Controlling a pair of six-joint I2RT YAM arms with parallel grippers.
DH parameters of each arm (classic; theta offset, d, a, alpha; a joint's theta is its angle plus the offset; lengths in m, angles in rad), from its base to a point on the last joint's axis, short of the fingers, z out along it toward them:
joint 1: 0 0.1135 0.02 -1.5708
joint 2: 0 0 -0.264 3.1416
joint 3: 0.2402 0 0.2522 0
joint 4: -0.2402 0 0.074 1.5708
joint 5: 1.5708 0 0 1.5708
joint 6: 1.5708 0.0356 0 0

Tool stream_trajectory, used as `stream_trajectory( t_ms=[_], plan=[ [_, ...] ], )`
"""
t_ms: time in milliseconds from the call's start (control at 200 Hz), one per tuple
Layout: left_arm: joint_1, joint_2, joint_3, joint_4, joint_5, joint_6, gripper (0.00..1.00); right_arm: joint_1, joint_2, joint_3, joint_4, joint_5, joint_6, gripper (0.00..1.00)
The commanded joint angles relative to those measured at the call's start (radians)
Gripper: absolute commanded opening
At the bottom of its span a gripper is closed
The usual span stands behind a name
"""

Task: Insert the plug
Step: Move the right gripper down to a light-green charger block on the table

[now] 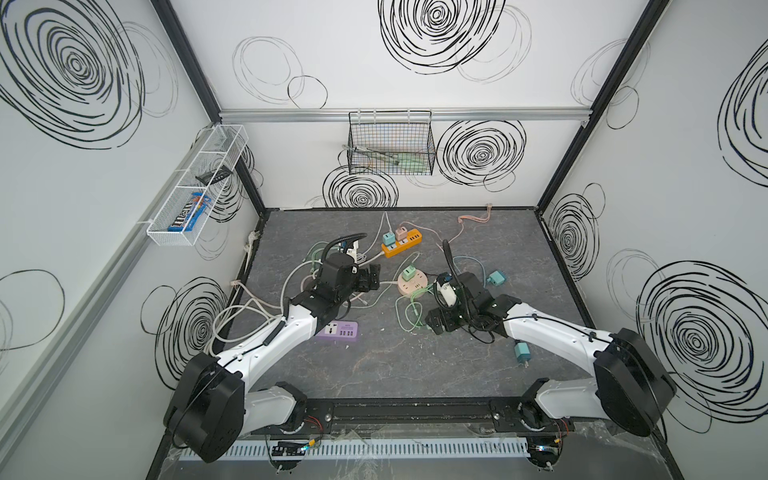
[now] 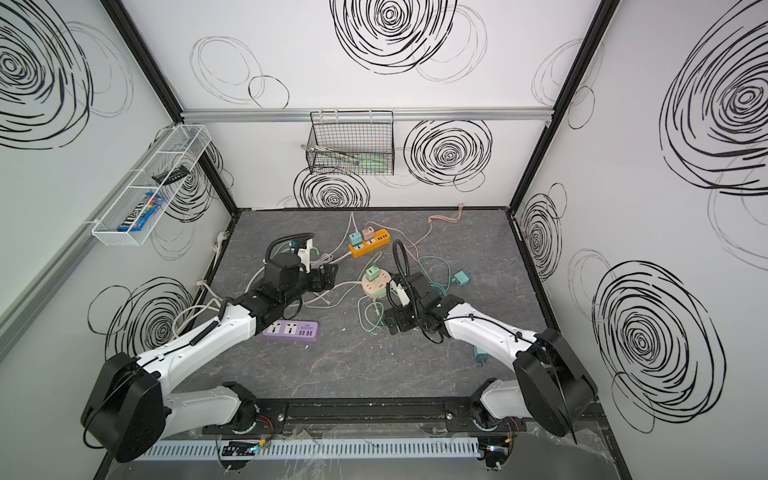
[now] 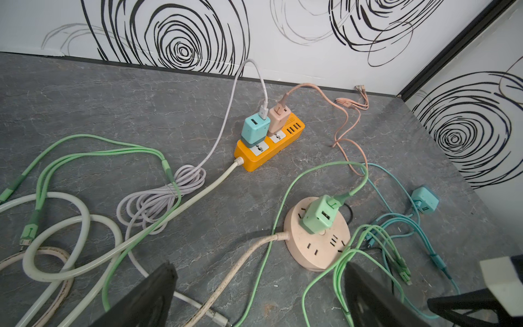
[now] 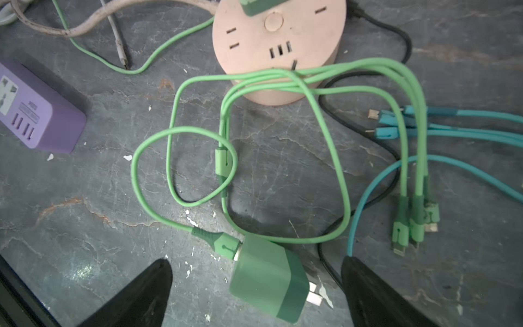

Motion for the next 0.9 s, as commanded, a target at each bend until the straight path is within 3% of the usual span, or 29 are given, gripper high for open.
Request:
stream_trajectory(
  t_ms=[0,325,600,891],
  plan=[
    [0.008,0.012,0.033,0.019,-0.006,-0.016,0.96,0.012,0.030,-0.012,0.000,-0.022,-0.035,1.00],
    [0.009,0.029,0.041,0.007,-0.007,-0.011,0.96,0.181,0.083,-0.005,-0.025,0.049,-0.026,0.92],
    [0.010,0.044,0.044,0.007,-0.001,-0.011,0.96,0.236,0.098,-0.009,-0.071,0.252,0.049,0.77],
    [0.011,0.055,0.055,-0.005,-0.005,-0.007,0.96,0.297,0.123,-0.023,-0.067,0.164,0.071,0.77]
  ],
)
